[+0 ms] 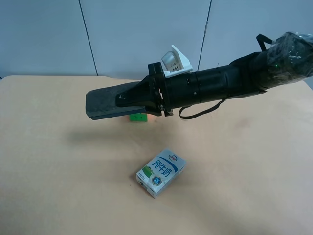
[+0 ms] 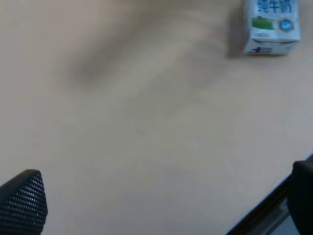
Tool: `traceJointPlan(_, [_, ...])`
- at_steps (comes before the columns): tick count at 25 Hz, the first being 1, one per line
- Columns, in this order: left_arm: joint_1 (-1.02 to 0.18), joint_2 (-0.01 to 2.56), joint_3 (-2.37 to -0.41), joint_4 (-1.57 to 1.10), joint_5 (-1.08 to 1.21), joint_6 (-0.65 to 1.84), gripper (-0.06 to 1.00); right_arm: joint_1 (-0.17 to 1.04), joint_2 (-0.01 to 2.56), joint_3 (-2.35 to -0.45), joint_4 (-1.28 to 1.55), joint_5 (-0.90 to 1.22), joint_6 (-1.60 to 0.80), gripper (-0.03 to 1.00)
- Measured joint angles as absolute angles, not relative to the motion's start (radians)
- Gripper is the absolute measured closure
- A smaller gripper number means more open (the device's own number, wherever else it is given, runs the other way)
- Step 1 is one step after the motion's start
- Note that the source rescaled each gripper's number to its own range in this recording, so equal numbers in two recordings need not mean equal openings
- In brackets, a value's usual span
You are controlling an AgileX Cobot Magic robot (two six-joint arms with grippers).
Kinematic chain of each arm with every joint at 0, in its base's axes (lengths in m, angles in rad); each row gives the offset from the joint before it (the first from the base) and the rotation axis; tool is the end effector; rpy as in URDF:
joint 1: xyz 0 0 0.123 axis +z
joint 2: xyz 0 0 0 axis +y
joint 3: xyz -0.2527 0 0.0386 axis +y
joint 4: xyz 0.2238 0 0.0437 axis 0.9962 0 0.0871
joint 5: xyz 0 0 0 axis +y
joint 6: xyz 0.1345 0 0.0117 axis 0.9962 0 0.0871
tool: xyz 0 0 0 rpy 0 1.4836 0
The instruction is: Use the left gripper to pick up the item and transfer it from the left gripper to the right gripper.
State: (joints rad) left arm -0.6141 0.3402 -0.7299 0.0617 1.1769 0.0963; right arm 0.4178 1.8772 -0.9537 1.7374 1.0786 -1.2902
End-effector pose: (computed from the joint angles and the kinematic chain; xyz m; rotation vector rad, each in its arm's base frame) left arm 0.0602 -0.0330 0.2823 0.7887 2.1354 -0.1963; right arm 0.2633 0.2453 0.1660 -0.4888 2.2157 1.6960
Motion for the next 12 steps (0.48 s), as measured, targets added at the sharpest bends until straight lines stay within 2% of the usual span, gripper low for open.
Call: traceJointPlan(12, [-0.614,0.002,-0.553,0.056,1.171,-0.062,-0.05,0.418,1.877,-0.954,1.736,1.079,-1.278,0.97])
